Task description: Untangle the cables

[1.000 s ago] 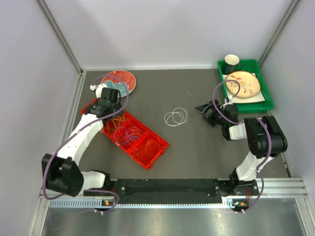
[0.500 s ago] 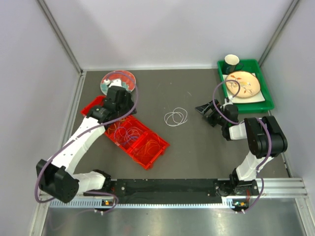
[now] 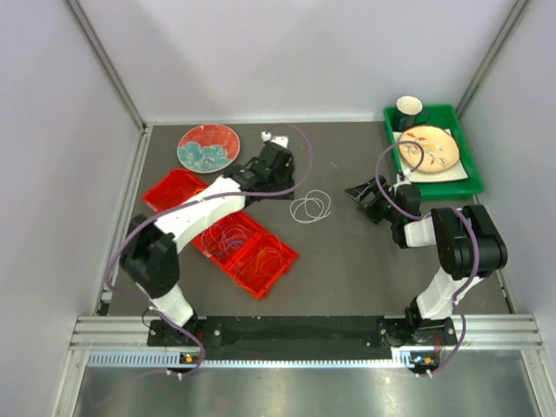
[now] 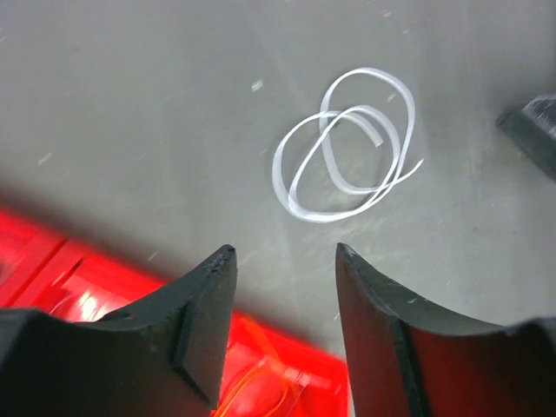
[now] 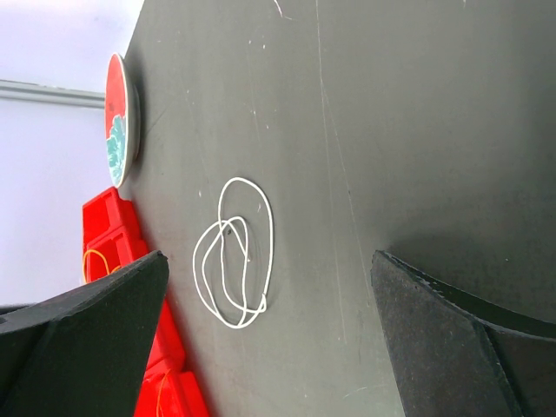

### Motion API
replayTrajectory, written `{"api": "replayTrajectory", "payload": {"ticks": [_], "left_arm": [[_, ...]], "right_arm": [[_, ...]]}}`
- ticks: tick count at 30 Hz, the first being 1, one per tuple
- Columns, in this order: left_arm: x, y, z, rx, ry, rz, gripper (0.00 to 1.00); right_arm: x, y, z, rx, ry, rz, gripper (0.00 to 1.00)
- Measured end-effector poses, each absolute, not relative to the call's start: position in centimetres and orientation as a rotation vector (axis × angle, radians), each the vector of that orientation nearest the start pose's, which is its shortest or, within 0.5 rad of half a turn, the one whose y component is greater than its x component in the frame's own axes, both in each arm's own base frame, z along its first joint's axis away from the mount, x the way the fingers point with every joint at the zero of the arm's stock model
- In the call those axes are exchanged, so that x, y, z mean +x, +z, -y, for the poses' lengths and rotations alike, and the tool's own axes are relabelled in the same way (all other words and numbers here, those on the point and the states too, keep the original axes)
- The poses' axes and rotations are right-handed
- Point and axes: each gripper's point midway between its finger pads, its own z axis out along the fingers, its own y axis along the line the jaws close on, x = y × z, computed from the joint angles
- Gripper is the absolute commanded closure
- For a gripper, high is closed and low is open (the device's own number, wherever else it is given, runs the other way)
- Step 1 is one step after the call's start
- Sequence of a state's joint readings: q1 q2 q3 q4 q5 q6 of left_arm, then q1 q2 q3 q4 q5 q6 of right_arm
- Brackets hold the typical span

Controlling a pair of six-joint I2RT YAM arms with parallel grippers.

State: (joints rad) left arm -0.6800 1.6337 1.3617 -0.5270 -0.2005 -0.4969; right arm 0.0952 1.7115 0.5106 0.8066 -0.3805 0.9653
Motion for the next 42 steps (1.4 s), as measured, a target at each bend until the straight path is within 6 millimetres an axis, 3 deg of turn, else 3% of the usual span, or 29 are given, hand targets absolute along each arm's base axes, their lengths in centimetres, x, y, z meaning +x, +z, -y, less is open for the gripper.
{"api": "replayTrajectory", "payload": {"ticks": [10,16,20,27,33,42], "left_arm": [[39.1,12.0,34.7,0.231,-0.356,-2.433,0.54],[39.4,9.0,37.3,0.274,-0.330,-2.479,0.55],[38.4,7.6,37.5,0.295,-0.288,-2.512,0.55],[37.9,7.3,36.9,0.311,-0.161,-2.490,0.54],[38.3,6.4,34.4,0.342,0.019,-2.458,0.58],[38.6,5.2,32.0,0.373,0.132,-2.462,0.64]], "right_arm": [[39.0,6.1,-13.4,0.637,1.054,-1.986,0.01],[39.2,6.1,-13.1,0.646,1.060,-1.976,0.01],[39.3,6.0,-13.0,0.655,1.068,-1.971,0.01],[39.3,6.1,-12.9,0.659,1.083,-1.957,0.01],[39.3,6.1,-12.9,0.663,1.089,-1.956,0.01],[39.3,6.1,-13.0,0.661,1.092,-1.957,0.01]]}}
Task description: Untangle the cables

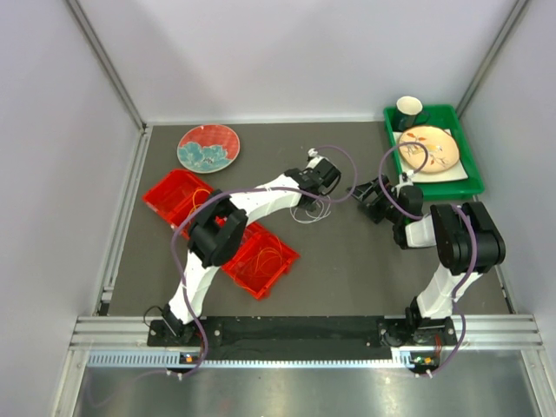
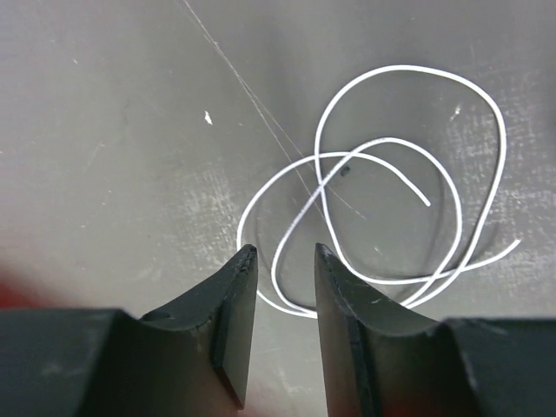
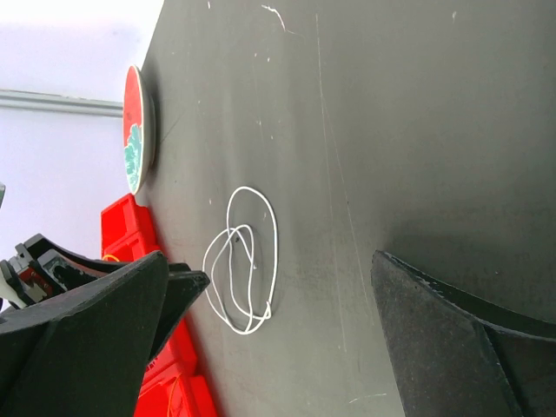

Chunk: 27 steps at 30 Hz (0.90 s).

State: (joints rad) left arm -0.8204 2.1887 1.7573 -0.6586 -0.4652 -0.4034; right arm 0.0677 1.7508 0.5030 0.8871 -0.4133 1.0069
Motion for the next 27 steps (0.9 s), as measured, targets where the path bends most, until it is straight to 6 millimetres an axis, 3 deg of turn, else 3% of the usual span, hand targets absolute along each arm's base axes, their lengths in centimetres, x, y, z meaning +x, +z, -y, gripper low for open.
{"api": "replayTrajectory", "payload": {"ticks": [17,22,27], "left_arm": [[37.6,3.0,30.6,0.404,0.154,-2.518,0.73],[37.7,2.9,30.9,0.404,0.142,-2.515,1.00],[37.9,2.8,31.3,0.414,0.122,-2.515,1.00]], "right_arm": [[39.3,6.1,-13.0,0.659,1.094,-1.955,0.01],[39.3,6.1,-13.0,0.660,1.094,-1.955,0.01],[39.3,6.1,-13.0,0.666,1.098,-1.954,0.01]]}}
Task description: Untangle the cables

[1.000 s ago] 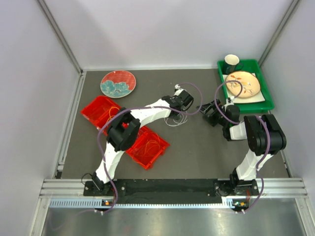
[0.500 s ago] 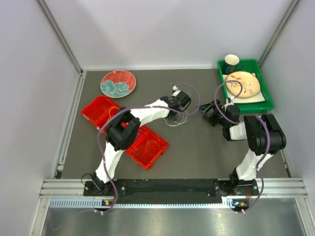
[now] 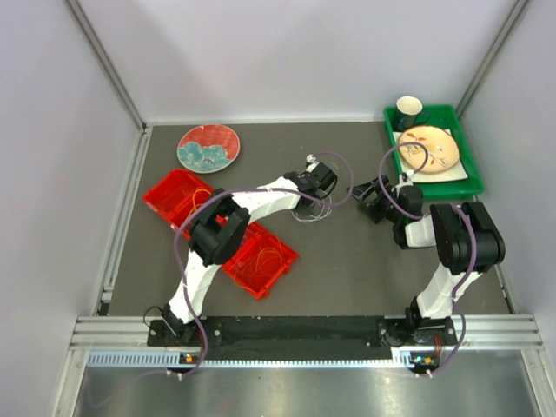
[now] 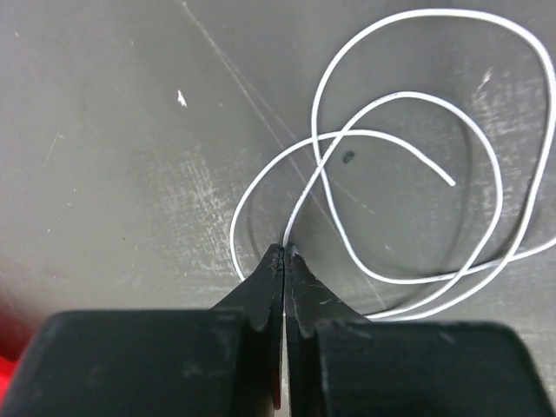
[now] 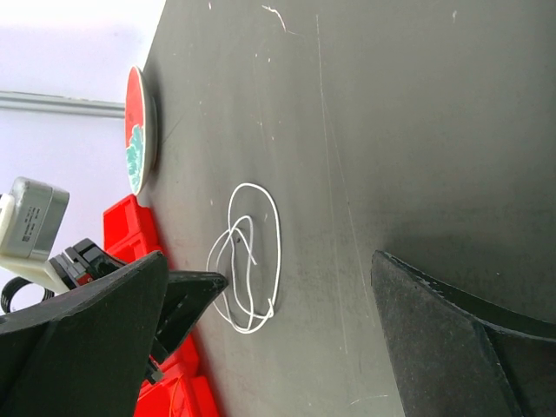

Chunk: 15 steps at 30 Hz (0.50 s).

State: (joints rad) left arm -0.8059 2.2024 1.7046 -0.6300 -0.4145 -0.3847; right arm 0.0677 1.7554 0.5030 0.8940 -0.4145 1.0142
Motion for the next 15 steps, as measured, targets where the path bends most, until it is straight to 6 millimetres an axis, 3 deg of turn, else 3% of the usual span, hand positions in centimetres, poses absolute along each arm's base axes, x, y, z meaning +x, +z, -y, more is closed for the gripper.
{"api": "replayTrajectory", "payload": {"ticks": [4,8,11,15], "left_arm": [[38.0,3.4,32.0,0.415,0.085,-2.521,1.00],[38.6,5.7,33.2,0.403,0.015,-2.506,1.00],[38.9,9.4,34.3,0.385,-0.088,-2.462,1.00],[38.4,16.9,34.9,0.350,-0.239,-2.358,1.00]], "right_arm": [[39.3,6.1,-13.0,0.667,1.098,-1.955,0.01],[39.3,6.1,-13.0,0.666,1.100,-1.955,0.01],[39.2,6.1,-13.0,0.665,1.101,-1.956,0.01],[39.0,6.1,-13.1,0.658,1.108,-1.950,0.01]]}}
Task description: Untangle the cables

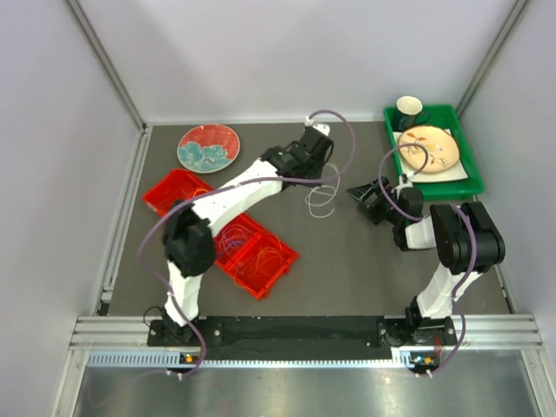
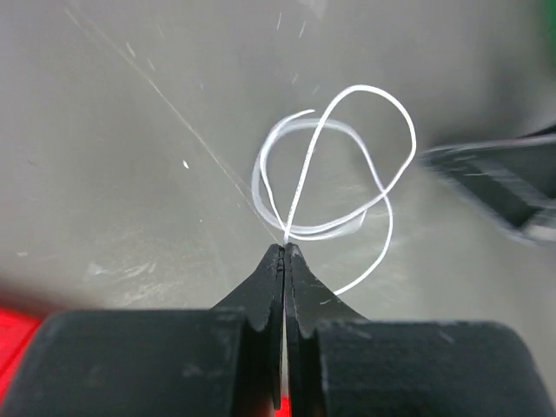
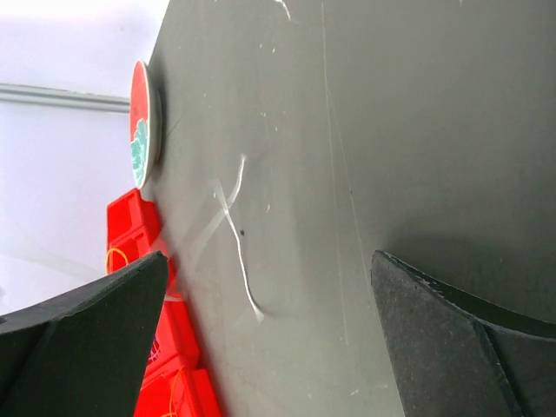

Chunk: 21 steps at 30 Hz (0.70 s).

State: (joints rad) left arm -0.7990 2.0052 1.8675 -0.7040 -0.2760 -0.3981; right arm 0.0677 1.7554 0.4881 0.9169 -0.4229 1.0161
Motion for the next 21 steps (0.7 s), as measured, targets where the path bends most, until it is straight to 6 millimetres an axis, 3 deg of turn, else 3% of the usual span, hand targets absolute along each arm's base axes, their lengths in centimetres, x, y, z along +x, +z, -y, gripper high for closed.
{"api": "replayTrajectory", "payload": {"ticks": [4,7,10,16,21], "left_arm": [[37.3,24.9,33.4,0.292,-0.338,-2.213,1.00],[36.0,27.8,31.3,0.254,-0.346,-2.155,1.00],[35.0,27.8,29.7,0.243,-0.324,-2.156,1.00],[34.2,24.3,28.6,0.258,-0.266,-2.229,1.00],[34.0,23.5,28.2,0.260,-0.240,-2.244,1.00]], "right_arm": [[37.8,6.2,-13.4,0.643,1.148,-1.930,0.01],[36.5,6.4,-13.9,0.634,1.212,-1.907,0.01],[35.2,6.3,-14.9,0.629,1.298,-1.901,0.01],[33.6,6.8,-18.3,0.529,1.410,-1.941,0.01],[32.4,9.5,-20.9,0.355,1.410,-1.927,0.01]]}}
